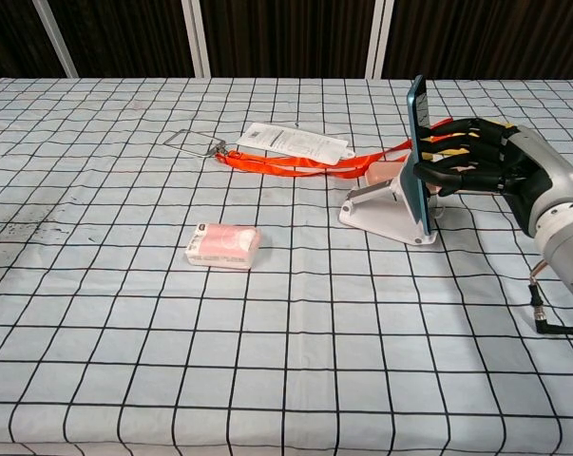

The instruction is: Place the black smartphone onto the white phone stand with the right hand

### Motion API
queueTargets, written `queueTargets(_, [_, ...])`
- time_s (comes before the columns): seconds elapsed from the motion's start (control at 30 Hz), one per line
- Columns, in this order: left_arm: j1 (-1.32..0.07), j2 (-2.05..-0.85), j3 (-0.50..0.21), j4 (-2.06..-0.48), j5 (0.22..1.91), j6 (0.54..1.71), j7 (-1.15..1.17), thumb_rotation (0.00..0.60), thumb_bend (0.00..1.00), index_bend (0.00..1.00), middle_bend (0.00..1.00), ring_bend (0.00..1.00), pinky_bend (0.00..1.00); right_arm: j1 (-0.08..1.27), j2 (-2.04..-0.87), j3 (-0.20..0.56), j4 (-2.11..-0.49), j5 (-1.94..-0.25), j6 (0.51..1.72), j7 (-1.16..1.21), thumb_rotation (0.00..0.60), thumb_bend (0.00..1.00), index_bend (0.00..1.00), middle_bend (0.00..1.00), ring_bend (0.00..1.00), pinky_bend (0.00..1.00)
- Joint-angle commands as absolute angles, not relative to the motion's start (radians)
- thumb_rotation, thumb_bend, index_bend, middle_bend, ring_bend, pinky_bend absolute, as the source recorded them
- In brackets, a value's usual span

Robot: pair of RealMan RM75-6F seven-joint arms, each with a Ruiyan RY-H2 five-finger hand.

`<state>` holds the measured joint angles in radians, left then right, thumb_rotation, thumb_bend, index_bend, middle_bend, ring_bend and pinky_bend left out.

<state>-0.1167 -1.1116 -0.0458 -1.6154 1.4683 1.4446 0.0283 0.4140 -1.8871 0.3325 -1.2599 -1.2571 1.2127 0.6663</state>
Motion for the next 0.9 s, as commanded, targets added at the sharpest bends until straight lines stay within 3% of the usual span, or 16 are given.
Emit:
queueTargets(0.03, [-0.117,-1.111,-0.046,-1.616,1.469,1.445,0.028,0.600,0.00,0.00,0.00,0.00,0.00,0.415,-1.892,0.330,-1.253,-1.259,1.212,0.663,0.600,0.50,0.52,0.51,0.43,0.49])
queueTargets(0.9, [-0.115,-1.110,-0.047,-1.617,1.467,1.447,0.026,0.600,0.00,0.00,0.00,0.00,0.00,0.427,-1.911,0.339,-1.215,-1.260,1.203,0.663,0.600,0.50,0.50,0.47,0.40,0.43])
